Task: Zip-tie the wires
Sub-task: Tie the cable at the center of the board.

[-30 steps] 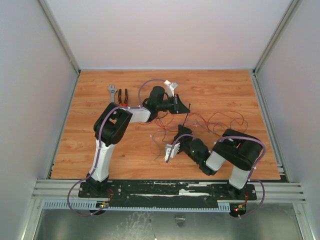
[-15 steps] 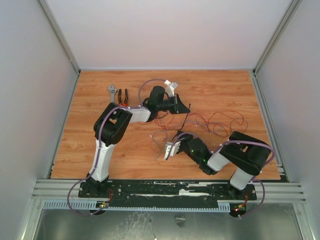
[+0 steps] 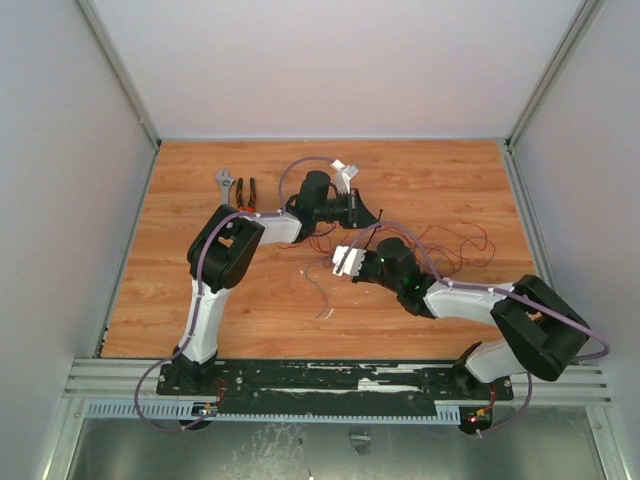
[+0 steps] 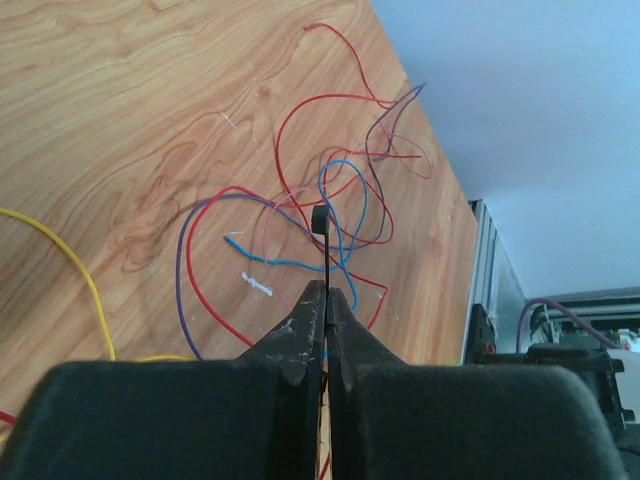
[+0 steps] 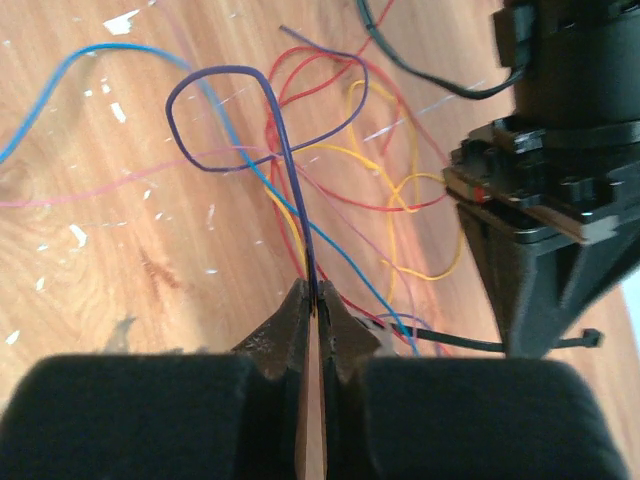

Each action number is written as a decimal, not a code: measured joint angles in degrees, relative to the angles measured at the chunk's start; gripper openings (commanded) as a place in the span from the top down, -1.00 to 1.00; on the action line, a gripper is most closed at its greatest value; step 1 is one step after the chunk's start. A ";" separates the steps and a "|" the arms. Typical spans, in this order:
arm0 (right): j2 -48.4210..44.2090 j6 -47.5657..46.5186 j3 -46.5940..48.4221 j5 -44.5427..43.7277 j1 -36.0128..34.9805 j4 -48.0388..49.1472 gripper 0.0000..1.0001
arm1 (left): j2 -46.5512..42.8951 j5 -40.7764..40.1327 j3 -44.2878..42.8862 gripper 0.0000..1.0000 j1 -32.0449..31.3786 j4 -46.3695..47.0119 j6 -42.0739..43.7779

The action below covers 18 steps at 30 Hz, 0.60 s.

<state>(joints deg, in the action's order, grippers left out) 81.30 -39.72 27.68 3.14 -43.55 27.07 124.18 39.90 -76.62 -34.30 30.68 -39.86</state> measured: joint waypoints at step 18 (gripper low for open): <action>-6.21 19.85 3.28 16.52 9.49 -10.51 1.00 | -4.55 2.75 2.84 1.00 0.37 4.52 0.50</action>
<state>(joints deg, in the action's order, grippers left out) 75.09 -19.88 30.96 19.66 -34.06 16.56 119.63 42.65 -73.78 -33.93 35.20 -39.35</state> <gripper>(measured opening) 0.014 0.015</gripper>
